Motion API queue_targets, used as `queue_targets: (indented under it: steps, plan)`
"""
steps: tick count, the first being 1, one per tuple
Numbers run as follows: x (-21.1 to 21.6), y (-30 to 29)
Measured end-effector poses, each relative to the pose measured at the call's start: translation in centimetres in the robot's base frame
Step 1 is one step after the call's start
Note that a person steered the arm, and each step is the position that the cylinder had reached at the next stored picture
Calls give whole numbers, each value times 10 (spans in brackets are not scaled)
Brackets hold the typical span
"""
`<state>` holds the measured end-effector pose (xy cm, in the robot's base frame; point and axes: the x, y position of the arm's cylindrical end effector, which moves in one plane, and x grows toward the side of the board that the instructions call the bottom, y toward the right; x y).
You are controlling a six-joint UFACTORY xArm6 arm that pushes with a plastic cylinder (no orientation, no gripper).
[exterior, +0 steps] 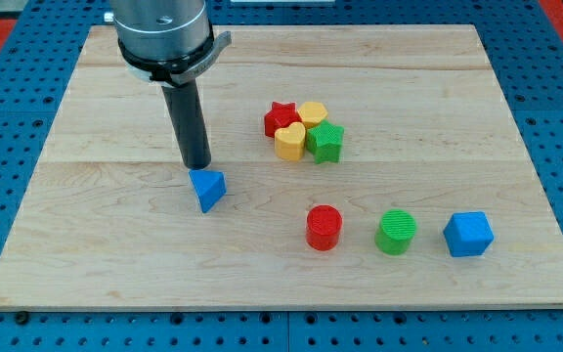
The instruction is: Move the blue triangle to the left of the red circle
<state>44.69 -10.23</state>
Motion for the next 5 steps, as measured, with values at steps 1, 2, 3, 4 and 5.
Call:
queue_targets:
  steps: [1, 2, 3, 4, 5]
  plan:
    - [-1, -25]
    - [0, -31]
    - [17, -20]
    - [27, 7]
    - [35, 19]
